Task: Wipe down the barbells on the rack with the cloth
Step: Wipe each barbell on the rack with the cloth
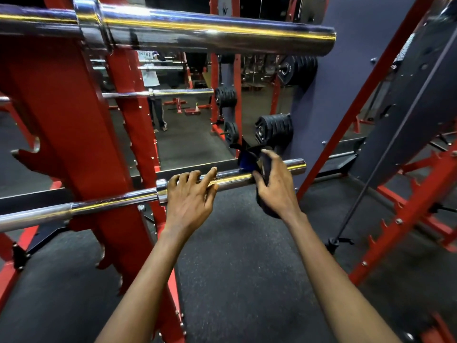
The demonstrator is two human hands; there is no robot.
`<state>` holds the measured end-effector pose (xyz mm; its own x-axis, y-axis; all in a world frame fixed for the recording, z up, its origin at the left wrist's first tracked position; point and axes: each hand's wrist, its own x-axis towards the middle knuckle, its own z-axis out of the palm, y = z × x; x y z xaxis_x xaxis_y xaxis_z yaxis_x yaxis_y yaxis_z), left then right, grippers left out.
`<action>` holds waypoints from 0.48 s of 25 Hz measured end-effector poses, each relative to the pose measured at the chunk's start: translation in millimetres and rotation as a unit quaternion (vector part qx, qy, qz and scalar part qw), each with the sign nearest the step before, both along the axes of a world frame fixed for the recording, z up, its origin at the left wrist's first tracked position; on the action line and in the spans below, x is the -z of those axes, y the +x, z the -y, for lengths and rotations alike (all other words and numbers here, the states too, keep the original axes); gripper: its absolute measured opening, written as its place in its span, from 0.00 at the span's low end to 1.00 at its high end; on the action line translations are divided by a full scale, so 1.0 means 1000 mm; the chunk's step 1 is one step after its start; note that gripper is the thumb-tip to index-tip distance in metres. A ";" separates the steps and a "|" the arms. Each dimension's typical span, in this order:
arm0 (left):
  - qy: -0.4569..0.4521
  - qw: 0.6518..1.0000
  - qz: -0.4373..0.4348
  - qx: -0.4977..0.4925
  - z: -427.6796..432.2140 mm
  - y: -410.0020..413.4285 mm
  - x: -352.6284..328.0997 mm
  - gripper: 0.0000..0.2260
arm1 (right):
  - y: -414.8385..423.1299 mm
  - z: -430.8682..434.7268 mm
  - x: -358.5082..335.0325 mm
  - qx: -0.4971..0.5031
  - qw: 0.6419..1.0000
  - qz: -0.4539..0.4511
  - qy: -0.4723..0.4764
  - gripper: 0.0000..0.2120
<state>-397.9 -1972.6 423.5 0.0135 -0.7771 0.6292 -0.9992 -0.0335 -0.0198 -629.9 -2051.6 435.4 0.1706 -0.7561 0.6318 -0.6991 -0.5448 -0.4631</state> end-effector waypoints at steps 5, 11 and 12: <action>0.024 0.999 -0.016 -0.016 0.004 -0.002 -0.002 0.22 | -0.020 0.027 -0.004 0.105 0.990 0.085 -0.028 0.23; 0.043 0.997 -0.040 -0.041 0.003 -0.008 -0.007 0.22 | -0.006 0.018 0.022 0.005 0.993 -0.026 -0.113 0.18; 0.043 0.997 -0.045 -0.038 0.002 -0.007 -0.007 0.23 | -0.015 0.026 0.022 0.010 0.992 -0.008 -0.129 0.17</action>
<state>-405.1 -1974.4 431.0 0.1278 -0.8224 0.5544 -0.9917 -0.1116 0.0631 -645.3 -2077.7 413.2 0.1685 -0.5725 0.8024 -0.7176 -0.6293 -0.2983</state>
